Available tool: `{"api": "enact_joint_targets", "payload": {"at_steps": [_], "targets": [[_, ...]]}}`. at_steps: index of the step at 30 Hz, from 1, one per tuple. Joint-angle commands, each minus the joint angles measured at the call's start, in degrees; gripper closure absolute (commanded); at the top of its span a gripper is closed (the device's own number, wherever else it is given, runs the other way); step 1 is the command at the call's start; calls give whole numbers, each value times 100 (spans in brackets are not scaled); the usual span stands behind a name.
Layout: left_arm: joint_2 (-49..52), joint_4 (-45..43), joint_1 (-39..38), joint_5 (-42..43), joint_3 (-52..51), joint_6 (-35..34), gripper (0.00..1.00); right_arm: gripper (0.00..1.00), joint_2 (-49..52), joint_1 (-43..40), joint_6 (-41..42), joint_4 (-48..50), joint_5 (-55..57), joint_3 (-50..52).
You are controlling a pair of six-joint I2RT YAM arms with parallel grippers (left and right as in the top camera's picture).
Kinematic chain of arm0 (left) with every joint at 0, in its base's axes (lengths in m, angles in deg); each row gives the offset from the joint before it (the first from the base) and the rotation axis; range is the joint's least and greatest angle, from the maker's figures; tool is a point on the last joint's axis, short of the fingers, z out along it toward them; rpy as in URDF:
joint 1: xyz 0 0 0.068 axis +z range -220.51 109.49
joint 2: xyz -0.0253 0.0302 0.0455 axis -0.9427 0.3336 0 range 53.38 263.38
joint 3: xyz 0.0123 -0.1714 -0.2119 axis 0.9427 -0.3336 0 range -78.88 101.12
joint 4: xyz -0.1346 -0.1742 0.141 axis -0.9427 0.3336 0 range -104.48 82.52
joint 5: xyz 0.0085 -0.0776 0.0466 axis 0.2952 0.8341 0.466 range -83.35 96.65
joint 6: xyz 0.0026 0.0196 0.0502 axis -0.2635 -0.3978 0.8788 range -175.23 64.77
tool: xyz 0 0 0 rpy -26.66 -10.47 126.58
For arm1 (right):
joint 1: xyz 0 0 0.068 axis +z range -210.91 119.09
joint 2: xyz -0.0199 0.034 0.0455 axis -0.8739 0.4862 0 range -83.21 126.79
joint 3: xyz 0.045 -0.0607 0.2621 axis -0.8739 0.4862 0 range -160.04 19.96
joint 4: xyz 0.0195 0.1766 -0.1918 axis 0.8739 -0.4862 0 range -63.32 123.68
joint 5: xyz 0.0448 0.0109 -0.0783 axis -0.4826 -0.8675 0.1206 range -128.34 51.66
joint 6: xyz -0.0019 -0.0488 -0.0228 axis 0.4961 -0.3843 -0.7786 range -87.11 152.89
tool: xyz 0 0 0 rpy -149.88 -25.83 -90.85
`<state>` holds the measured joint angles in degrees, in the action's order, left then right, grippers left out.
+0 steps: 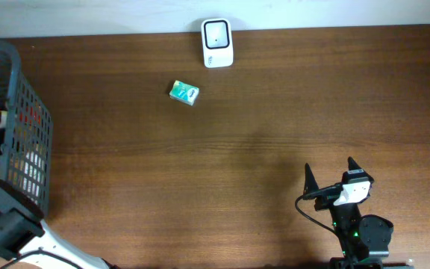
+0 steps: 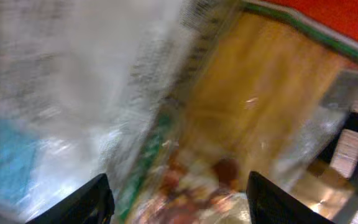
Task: Scan the item barcode
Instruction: 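Return the left gripper to the basket and grasp the spaghetti pack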
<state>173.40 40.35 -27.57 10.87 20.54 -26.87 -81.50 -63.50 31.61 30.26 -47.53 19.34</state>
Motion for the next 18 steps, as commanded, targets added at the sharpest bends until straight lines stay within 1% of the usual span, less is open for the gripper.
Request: {"api": "enact_joint_targets", "payload": {"at_steps": [1, 2, 4, 6, 8, 10, 11, 13, 15, 18], "targets": [[282, 66, 37, 831, -17, 492, 22, 1, -24, -28, 44, -24, -72, 31], [348, 98, 35, 846, -17, 494, 21, 1, -24, -28, 44, -24, -72, 31], [431, 177, 35, 848, -17, 492, 23, 1, -24, -28, 44, -24, -70, 31], [553, 315, 35, 852, -39, 492, 30, 1, -24, -28, 44, -24, -70, 31], [669, 227, 35, 846, -348, 492, 34, 1, -24, -28, 44, -24, -72, 31], [678, 79, 35, 846, -487, 492, 48, 1, -24, -28, 44, -24, -72, 31], [678, 44, 35, 846, -487, 492, 59, 1, -24, -28, 44, -24, -72, 31], [678, 33, 37, 846, -487, 490, 87, 2, -24, -28, 44, -24, -70, 31], [678, 35, 35, 846, -487, 487, 100, 1, -24, -28, 44, -24, -72, 31], [669, 192, 35, 848, -365, 417, 100, 1, -24, -28, 44, -24, -70, 31]]}}
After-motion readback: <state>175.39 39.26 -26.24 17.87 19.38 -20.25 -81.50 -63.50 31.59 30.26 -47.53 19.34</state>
